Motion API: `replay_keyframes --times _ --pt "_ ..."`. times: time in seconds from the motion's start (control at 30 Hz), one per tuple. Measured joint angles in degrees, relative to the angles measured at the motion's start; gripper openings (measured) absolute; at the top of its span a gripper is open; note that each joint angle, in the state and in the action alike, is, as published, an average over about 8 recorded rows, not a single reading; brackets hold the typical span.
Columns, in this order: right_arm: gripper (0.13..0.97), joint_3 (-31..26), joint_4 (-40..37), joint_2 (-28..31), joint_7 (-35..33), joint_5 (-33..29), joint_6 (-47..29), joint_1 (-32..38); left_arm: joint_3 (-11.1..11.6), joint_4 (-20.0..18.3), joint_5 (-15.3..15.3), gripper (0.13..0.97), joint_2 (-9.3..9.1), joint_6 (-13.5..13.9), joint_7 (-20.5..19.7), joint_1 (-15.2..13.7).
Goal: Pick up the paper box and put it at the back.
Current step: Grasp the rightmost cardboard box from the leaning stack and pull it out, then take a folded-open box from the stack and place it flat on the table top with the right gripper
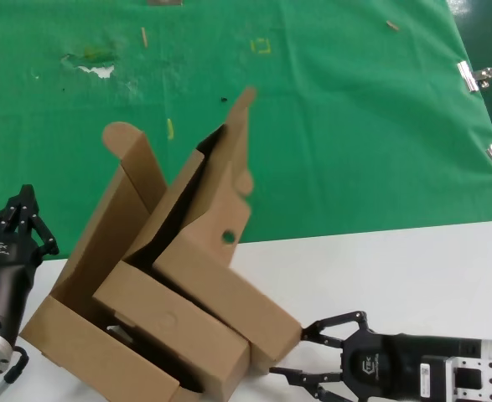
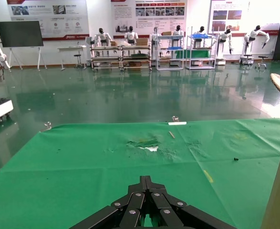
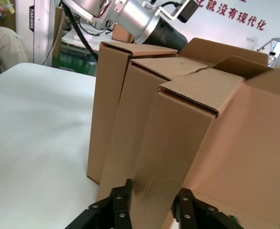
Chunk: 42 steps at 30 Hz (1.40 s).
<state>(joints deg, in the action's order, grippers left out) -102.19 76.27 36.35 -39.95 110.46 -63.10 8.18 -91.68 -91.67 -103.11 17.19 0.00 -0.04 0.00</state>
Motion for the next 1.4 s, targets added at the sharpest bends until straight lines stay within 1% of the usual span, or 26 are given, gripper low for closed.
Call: replay_keyframes --times 0.2,0.33,0.47,0.6,0.67,0.73,0.83,0.93,1.03,1.1,1.2,1.4 --pt "0.253 0.27 1.60 0.74 1.07 -0.17 0.86 -1.46 0.00 0.00 0.01 0.140 0.00 0.00 0.00 0.00" --pt "0.253 0.43 2.98 1.03 2.14 -0.40 1.98 -2.62 0.00 0.00 0.01 0.140 0.00 0.00 0.00 0.00" --pt "0.208 1.73 6.16 1.70 4.81 -0.62 4.96 -4.21 0.00 0.00 0.01 0.140 0.00 0.00 0.00 0.00" --pt "0.162 4.38 11.36 3.27 10.32 -1.42 10.54 -5.91 0.00 0.00 0.01 0.140 0.00 0.00 0.01 0.00" --pt "0.159 5.50 14.31 4.85 14.23 -2.30 14.24 -6.46 0.00 0.00 0.01 0.140 0.00 0.00 0.01 0.00" --pt "0.153 6.00 17.37 7.30 18.79 -3.47 18.51 -6.60 0.00 0.00 0.01 0.140 0.00 0.00 0.01 0.00" --pt "0.144 4.52 21.55 12.68 26.21 -5.91 25.23 -5.56 0.00 0.00 0.01 0.140 0.00 0.00 0.02 0.00" --pt "0.138 0.68 24.40 18.52 34.21 -10.62 29.72 -2.43 0.00 0.00 0.01 0.140 0.00 0.00 0.02 0.00" --pt "0.138 -4.34 25.72 22.62 42.90 -18.02 29.75 2.76 0.00 0.00 0.01 0.140 0.00 0.00 0.02 0.00" --pt "0.138 -7.69 26.00 23.80 49.03 -24.08 27.03 7.03 0.00 0.00 0.01 0.140 0.00 0.00 0.02 0.00" --pt "0.138 -12.31 26.20 23.64 57.89 -32.94 20.83 13.50 0.00 0.00 0.00 0.140 0.00 0.00 0.02 0.00" --pt "0.138 -22.90 25.42 19.57 74.26 -49.31 6.66 26.36 0.00 0.00 0.00 0.140 0.00 0.00 0.02 0.00"
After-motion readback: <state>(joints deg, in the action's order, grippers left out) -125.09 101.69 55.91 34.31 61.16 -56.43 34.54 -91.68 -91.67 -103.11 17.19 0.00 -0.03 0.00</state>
